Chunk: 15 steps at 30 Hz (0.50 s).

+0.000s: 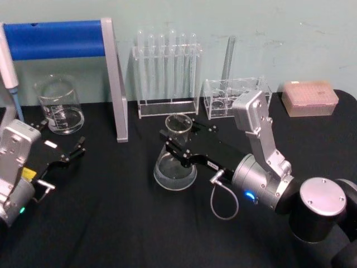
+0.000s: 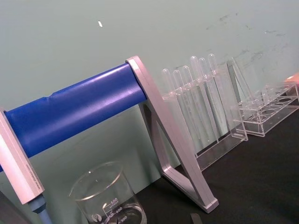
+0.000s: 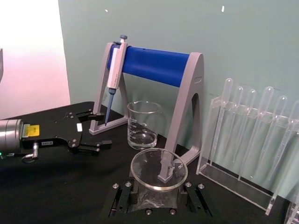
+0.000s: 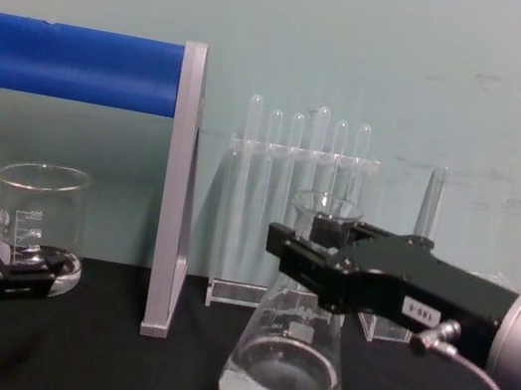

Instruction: Grasp the erlenmeyer flask with one hand, shake it three times, then place it back.

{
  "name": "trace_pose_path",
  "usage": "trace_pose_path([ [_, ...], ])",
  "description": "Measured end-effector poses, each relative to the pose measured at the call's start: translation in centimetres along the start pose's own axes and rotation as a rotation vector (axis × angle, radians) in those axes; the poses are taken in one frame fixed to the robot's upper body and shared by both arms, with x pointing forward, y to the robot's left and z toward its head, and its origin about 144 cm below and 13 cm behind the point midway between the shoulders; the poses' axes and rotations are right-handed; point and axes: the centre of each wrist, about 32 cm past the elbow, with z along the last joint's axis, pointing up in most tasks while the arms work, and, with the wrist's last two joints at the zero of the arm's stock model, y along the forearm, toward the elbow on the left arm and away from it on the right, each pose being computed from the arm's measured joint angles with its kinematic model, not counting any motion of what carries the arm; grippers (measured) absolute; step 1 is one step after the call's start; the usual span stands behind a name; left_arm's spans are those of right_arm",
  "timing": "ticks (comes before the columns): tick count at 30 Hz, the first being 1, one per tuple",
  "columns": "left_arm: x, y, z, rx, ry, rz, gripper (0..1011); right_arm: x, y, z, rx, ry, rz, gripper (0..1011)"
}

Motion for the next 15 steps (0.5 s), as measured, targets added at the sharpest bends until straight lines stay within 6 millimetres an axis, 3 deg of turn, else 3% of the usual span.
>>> trace_pose_path([
  [15,0.0,0.0,0.0,0.0,0.0,0.0,1001,-0.5,-0.1,-1.8,-0.01,-0.02,0.016,450],
])
